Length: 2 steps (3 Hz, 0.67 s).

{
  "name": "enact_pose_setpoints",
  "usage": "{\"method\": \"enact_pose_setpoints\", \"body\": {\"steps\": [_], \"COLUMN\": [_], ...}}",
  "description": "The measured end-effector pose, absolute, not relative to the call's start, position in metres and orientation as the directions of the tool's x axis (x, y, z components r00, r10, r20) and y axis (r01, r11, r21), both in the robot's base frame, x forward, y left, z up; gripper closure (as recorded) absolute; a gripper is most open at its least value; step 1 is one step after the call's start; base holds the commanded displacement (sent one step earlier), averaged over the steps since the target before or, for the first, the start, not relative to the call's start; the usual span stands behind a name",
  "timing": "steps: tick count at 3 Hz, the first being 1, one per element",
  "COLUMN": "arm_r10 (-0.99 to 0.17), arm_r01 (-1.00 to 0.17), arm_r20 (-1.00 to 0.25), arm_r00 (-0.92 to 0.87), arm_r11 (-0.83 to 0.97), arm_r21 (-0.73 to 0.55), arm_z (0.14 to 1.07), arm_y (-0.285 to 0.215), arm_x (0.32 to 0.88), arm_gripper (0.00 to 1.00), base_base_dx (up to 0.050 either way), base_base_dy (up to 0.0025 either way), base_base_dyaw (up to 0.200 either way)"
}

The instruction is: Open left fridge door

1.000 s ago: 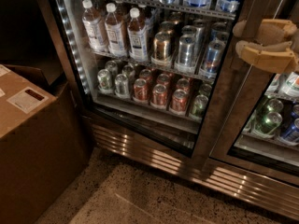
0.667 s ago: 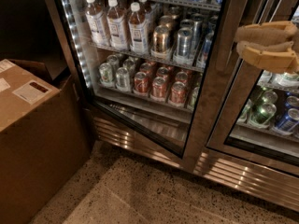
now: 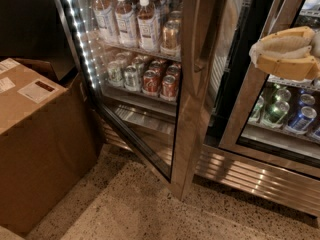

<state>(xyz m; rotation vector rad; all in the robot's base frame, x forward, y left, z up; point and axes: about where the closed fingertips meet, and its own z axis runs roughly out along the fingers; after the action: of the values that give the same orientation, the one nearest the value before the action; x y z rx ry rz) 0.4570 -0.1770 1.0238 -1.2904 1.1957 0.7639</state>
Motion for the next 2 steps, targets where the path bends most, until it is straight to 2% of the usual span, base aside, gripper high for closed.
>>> {"method": "enact_pose_setpoints", "body": {"steps": [1, 2], "arm_r10": [-0.188, -0.188], "arm_r01": [-0.937, -0.937], "arm_r20": [-0.945, -0.945], "arm_r00": [0.267, 0.266], "arm_r11": [0.181, 0.181], "arm_r21": [-0.3, -0.3], "arm_z": [1.0239, 1.0238], "arm_y": [-0.177, -0.1769], "arm_x": [0.4571, 0.4571], "arm_gripper": [0.81, 0.58], "base_base_dx": [0.0, 0.0], "base_base_dy": [0.0, 0.0], "base_base_dyaw": [0.0, 0.0]}}
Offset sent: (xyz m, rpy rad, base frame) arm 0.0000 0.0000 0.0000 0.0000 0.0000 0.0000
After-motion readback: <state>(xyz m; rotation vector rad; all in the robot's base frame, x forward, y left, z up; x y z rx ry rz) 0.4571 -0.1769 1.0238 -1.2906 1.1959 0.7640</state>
